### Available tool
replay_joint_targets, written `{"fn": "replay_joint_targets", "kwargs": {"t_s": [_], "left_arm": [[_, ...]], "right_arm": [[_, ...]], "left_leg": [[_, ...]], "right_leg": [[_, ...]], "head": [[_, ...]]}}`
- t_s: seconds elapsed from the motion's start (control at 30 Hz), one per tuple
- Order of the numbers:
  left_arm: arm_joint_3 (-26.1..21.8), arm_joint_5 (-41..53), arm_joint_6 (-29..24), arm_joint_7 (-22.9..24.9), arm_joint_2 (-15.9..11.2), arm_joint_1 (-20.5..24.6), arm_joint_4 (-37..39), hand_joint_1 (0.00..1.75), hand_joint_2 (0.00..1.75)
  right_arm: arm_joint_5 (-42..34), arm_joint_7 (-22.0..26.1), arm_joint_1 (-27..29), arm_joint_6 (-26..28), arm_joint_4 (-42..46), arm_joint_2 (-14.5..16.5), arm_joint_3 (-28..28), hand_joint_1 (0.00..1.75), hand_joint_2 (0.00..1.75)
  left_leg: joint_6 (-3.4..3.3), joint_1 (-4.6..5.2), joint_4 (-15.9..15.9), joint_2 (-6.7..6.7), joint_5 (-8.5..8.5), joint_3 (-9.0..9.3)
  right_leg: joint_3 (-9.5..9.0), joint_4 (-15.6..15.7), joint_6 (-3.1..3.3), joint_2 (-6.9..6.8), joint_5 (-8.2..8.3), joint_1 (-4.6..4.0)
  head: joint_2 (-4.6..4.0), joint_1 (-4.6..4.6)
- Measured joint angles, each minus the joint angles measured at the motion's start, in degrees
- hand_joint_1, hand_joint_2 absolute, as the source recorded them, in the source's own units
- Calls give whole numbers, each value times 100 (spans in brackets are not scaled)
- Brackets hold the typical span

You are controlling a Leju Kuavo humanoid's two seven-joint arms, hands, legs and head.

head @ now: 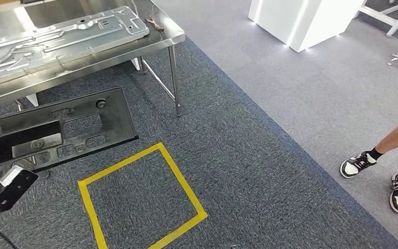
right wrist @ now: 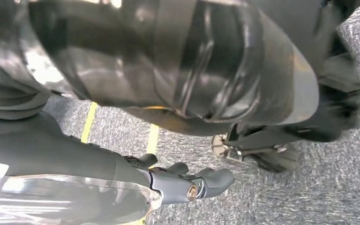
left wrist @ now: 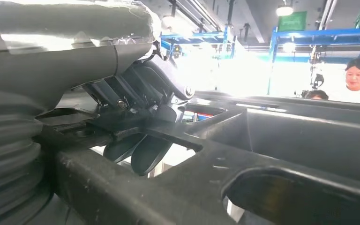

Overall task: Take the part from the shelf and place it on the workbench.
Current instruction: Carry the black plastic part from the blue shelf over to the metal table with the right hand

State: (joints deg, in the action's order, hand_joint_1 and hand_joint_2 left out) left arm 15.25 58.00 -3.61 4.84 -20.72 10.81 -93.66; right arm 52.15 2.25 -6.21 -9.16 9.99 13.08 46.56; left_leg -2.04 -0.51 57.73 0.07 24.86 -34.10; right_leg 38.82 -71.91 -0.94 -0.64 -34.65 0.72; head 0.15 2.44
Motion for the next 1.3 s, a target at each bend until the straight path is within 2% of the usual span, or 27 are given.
{"fn": "replay_joint_targets", "kwargs": {"t_s": [0.03,0.07,0.1,0.13,0.2,0.23,0.33,0.4,0.43,0.5,0.53,0.57,0.6,0.67,0.7,0.77,0.87,0.9,0.97,1.03,1.07,1.1,1.13,1.17,1.2,1.23,1.3], "left_arm": [[11,-9,-7,-9,16,-2,0,175,175],[23,-17,-14,-19,27,-5,0,175,175],[35,-30,-27,-28,37,-7,0,175,175],[45,-45,-50,-37,45,-9,0,175,175],[57,-74,-113,-59,62,-7,0,175,175],[62,-85,-143,-71,71,-5,-1,175,175],[82,-106,-195,-98,87,-6,-3,175,175],[88,-108,-212,-109,90,1,-5,175,175],[89,-109,-219,-113,90,8,-7,175,175],[96,-116,-229,-121,91,16,-7,175,175],[103,-120,-231,-125,92,14,-7,175,175],[109,-121,-232,-128,92,10,-7,175,175],[113,-122,-233,-133,92,9,-7,175,175],[116,-124,-239,-143,92,14,-7,175,175],[117,-125,-244,-148,92,20,-7,175,175],[121,-126,-253,-157,93,27,-8,175,175],[123,-126,-267,-160,96,24,-13,175,175],[123,-126,-273,-160,97,26,-16,175,175],[127,-126,-285,-161,102,29,-22,175,175],[134,-125,-290,-167,114,19,-22,175,175],[138,-125,-290,-169,121,8,-22,175,175],[139,-125,-290,-172,127,-2,-22,175,175],[140,-126,-290,-174,131,-8,-22,175,175],[140,-126,-290,-174,134,-11,-22,175,175],[140,-126,-292,-174,138,-9,-22,175,175],[141,-126,-293,-174,140,-8,-22,175,175],[145,-124,-303,-175,145,-8,-26,175,175]], "right_arm": [[-2,0,9,0,0,-4,9,0,0],[-4,0,18,0,0,-7,17,0,0],[-5,0,25,0,0,-10,22,0,0],[-8,0,31,0,0,-14,26,0,0],[-16,1,33,-1,0,-24,34,0,0],[-21,1,30,-1,0,-27,38,0,0],[-33,4,21,-5,0,-28,53,0,0],[-38,7,25,-9,0,-28,64,0,0],[-39,8,26,-11,-1,-27,69,0,0],[-39,10,26,-15,-2,-27,75,0,0],[-39,10,27,-17,-2,-27,79,0,0],[-39,10,30,-17,-2,-27,81,0,0],[-39,9,32,-17,-2,-27,82,0,0],[-39,9,34,-17,-2,-26,83,0,0],[-39,9,32,-18,-2,-26,84,0,0],[-39,11,24,-23,-2,-25,86,0,0],[-39,19,15,-35,-2,-26,88,0,0],[-39,22,13,-37,-2,-26,89,0,0],[-37,28,12,-38,-2,-27,90,0,0],[-32,28,16,-38,-2,-27,91,0,0],[-29,28,20,-38,-2,-28,91,0,0],[-25,28,25,-38,-2,-28,91,0,0],[-21,28,28,-37,-2,-29,91,0,0],[-18,28,30,-37,-2,-30,91,0,0],[-13,28,32,-37,-2,-32,92,0,0],[-8,28,28,-37,-2,-33,92,0,0],[2,28,15,-38,-2,-35,93,0,0]], "left_leg": [[-13,13,8,-17,15,9],[-18,24,20,-40,32,21],[-17,32,36,-65,56,39],[-10,37,57,-87,85,60],[23,59,103,-122,141,78],[49,66,119,-133,161,76],[141,53,120,-146,193,73],[215,34,312,-112,324,-1],[254,19,575,-89,467,-121],[323,-12,1318,-59,791,-494],[347,-29,1610,-52,869,-658],[364,-46,1711,-47,833,-733],[373,-60,1581,-40,683,-693],[367,-75,826,2,250,-345],[347,-59,459,26,121,-164],[269,-18,129,46,94,5],[128,-15,53,2,105,57],[80,-24,16,-7,98,92],[-2,-15,-27,-11,114,153],[-54,18,-26,-19,161,193],[-65,35,-23,-30,189,222],[-66,50,-21,-44,220,261],[-62,62,-18,-59,257,310],[-54,72,-17,-69,302,367],[-34,90,-10,-76,351,407],[-10,99,-7,-83,393,437],[52,101,-17,-90,451,462]], "right_leg": [[178,-260,1,5,-33,-1],[256,-308,8,6,53,-1],[208,-109,23,8,256,-1],[64,278,49,21,520,-3],[-229,989,93,64,844,-12],[-303,1173,105,83,889,-19],[-339,1263,145,76,878,-28],[-387,1321,200,58,890,-3],[-411,1342,224,50,891,11],[-430,1347,247,47,871,11],[-438,1342,247,46,858,13],[-450,1337,241,46,842,15],[-472,1332,229,46,823,19],[-538,1330,192,45,776,27],[-566,1326,165,45,753,23],[-595,1338,96,40,726,13],[-630,1348,-13,12,688,12],[-596,1246,-33,7,624,12],[-299,649,-43,13,347,11],[171,-126,-39,18,91,6],[317,-305,-33,20,107,3],[353,-260,-19,23,245,-1],[273,8,5,25,480,-6],[119,428,44,35,745,-20],[-48,814,84,46,926,-34],[-178,1101,116,55,1023,-49],[-278,1286,159,65,986,-76]], "head": [[0,0],[-1,0],[-1,0],[-1,1],[0,0],[-1,-1],[-1,-1],[0,-1],[-1,-2],[0,-2],[0,-2],[1,-2],[0,-2],[0,-2],[0,-2],[0,-1],[1,0],[1,1],[1,3],[1,3],[1,2],[1,3],[0,2],[-1,3],[-1,2],[-1,2],[-1,1]]}}
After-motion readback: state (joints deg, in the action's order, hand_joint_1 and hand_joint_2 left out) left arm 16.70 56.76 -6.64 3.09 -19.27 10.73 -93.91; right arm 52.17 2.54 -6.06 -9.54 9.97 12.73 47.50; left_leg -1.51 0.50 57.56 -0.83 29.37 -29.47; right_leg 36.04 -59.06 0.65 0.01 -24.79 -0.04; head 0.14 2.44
